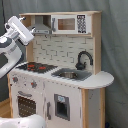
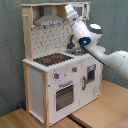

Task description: Play with the kitchen

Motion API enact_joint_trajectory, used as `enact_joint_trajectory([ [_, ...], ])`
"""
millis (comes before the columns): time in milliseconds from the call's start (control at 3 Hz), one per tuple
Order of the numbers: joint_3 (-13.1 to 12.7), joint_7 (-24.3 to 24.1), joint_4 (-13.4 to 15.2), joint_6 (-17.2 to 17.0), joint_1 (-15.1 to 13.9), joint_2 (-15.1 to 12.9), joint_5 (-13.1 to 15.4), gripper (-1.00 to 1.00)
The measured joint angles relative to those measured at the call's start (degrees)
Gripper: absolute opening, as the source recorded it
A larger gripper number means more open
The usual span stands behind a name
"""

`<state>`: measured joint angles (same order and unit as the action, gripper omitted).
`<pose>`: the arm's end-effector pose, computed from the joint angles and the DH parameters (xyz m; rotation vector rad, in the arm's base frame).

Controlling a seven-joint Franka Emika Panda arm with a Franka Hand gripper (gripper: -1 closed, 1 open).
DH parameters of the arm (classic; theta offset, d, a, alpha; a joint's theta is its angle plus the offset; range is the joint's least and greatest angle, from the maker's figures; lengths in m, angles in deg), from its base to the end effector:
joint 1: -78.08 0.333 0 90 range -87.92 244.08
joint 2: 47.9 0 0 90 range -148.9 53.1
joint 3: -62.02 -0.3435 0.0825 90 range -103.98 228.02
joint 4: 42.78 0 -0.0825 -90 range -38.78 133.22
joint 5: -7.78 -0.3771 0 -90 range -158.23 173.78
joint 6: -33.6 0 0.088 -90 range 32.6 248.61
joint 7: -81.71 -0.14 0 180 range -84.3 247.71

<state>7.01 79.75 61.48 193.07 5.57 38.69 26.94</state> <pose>0.4106 0.4434 0.7055 0.9569 0.4881 1.1656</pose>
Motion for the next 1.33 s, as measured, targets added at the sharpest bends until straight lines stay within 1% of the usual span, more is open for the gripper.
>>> enact_joint_trajectory([
  [333,-0.6,-4.3,-1.7,-3.8,-0.8,-0.4,0.0,1.0],
  [667,-1.5,-9.8,-4.0,-7.8,-2.3,-1.1,0.0,1.0],
  [1333,-3.4,-20.1,-8.7,-13.7,-6.3,-1.6,0.0,1.0],
])
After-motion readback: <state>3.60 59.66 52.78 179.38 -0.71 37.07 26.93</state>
